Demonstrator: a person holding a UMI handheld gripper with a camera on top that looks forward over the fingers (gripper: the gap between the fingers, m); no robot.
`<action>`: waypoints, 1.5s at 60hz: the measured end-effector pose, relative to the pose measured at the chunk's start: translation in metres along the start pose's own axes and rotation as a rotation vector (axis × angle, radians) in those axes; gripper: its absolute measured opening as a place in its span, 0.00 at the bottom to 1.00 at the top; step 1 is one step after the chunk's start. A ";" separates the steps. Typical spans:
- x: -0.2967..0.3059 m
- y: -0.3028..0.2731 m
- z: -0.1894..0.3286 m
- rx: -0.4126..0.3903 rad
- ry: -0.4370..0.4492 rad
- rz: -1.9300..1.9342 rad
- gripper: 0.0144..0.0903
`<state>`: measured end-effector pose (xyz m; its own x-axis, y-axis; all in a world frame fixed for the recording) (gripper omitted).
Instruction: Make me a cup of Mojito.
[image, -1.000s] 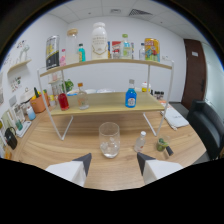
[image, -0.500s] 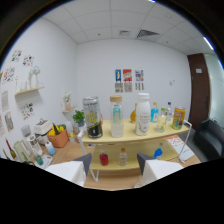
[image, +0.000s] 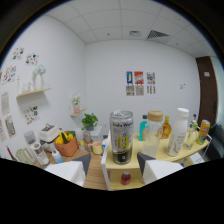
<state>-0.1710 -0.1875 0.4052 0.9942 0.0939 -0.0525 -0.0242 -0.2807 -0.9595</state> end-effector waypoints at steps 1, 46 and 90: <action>0.001 0.000 0.004 -0.001 0.005 -0.002 0.94; 0.026 -0.024 0.092 0.064 0.072 -0.024 0.50; 0.087 0.073 -0.028 0.065 0.057 0.014 0.49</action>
<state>-0.0832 -0.2265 0.3387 0.9980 0.0352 -0.0517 -0.0427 -0.2191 -0.9748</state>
